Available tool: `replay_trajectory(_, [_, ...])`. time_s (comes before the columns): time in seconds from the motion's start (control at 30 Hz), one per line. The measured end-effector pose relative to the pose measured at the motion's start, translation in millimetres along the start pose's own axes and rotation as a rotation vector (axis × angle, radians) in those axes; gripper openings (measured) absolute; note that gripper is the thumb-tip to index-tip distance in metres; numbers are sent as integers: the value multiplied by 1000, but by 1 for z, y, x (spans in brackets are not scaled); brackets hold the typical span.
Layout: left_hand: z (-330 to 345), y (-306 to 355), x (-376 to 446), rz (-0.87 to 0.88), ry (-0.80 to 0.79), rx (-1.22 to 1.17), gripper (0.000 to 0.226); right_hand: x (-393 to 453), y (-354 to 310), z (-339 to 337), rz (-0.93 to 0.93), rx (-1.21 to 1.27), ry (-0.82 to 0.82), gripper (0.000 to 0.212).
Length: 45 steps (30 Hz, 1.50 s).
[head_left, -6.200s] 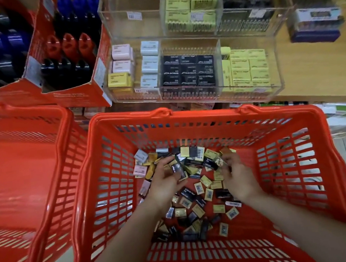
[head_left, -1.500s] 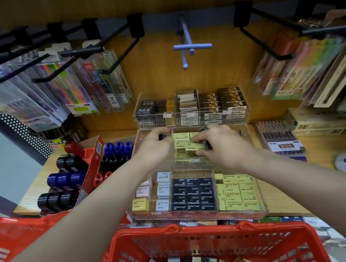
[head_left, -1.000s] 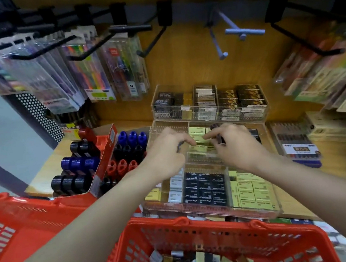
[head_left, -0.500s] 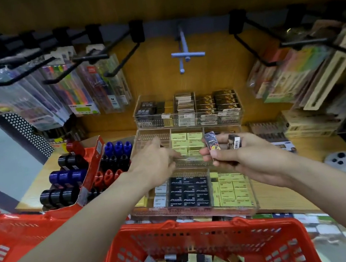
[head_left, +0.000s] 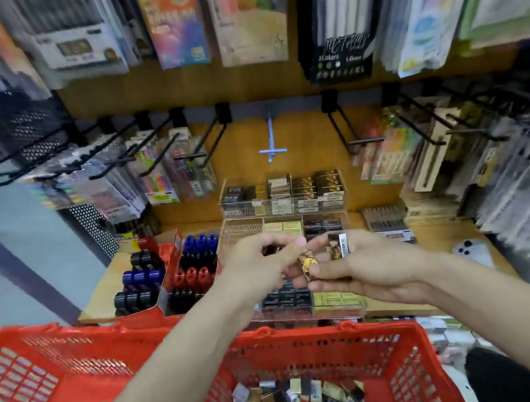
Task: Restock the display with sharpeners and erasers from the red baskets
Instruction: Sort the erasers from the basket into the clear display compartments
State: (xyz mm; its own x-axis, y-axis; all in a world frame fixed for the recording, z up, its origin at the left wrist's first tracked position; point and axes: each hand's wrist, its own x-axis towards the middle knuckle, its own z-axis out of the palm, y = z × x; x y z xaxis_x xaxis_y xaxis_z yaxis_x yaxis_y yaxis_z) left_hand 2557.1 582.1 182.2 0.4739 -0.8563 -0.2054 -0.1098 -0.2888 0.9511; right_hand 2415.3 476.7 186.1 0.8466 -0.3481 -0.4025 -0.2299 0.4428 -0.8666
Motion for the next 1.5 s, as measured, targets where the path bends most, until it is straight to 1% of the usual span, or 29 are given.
replay_trajectory(0.07, [0, -2, -21, -6, 8, -16, 20, -16, 2, 6, 7, 107, 18, 16])
replay_trajectory(0.1, [0, -4, -31, -12, 8, -63, 19, -23, 4, 8, 12, 181, 56, 17])
replay_trajectory(0.17, [-1, -12, -46, -37, 36, -207, 17, -30, 14, 5, 27, 270, 196, 33])
replay_trajectory(0.2, [-3, -15, -52, -59, 51, -274, 17, -33, 20, 2, 43, 277, 263, 38])
replay_trajectory(0.27, [-5, -20, -59, -103, 61, -345, 18, -39, 30, -3, 78, 256, 366, 33])
replay_trajectory(0.33, [-7, -21, -61, -115, 59, -354, 20, -43, 35, -6, 92, 209, 400, 26])
replay_trajectory(0.37, [-8, -21, -61, -112, 62, -361, 20, -44, 36, -7, 72, 136, 407, 22])
replay_trajectory(0.4, [-8, -21, -60, -108, 64, -368, 18, -44, 35, -6, 34, 4, 423, 19])
replay_trajectory(0.43, [-8, -21, -59, -109, 66, -371, 17, -45, 33, -5, -17, -160, 445, 22])
replay_trajectory(0.47, [-9, -21, -57, -118, 69, -380, 16, -45, 31, -5, -62, -308, 482, 29])
replay_trajectory(0.5, [-8, -22, -56, -136, 74, -398, 16, -44, 29, -4, -91, -380, 518, 31])
replay_trajectory(0.53, [-8, -22, -54, -156, 75, -420, 16, -42, 28, -5, -119, -378, 538, 29])
replay_trajectory(0.6, [-3, -22, -51, -184, 66, -451, 15, -39, 29, -4, -171, -236, 568, 28])
replay_trajectory(0.7, [8, -22, -47, -188, 61, -453, 9, -36, 32, 0, -239, -19, 551, 30])
replay_trajectory(0.8, [18, -23, -46, -183, 50, -450, 6, -37, 34, 7, -281, 67, 508, 32])
replay_trajectory(0.93, [28, -21, -47, -111, 34, -483, 9, -33, 37, 17, -237, 135, 537, 43])
replay_trajectory(1.07, [33, -22, -46, -68, 109, -538, 8, -32, 41, 25, -205, 252, 492, 47])
replay_trajectory(1.2, [38, -25, -44, -48, 139, -529, 4, -33, 39, 26, -260, 247, 489, 48])
replay_trajectory(1.27, [36, -25, -43, -21, 116, -429, 4, -34, 38, 25, -267, 229, 495, 48])
replay_trajectory(1.33, [32, -23, -42, 44, 79, -294, 8, -34, 36, 23, -256, 194, 498, 49])
replay_trajectory(1.4, [29, -20, -40, 85, 57, -215, 11, -35, 33, 19, -253, 146, 503, 47])
replay_trajectory(1.5, [28, -21, -32, 31, 44, -212, 5, -32, 32, 12, -235, 108, 507, 44])
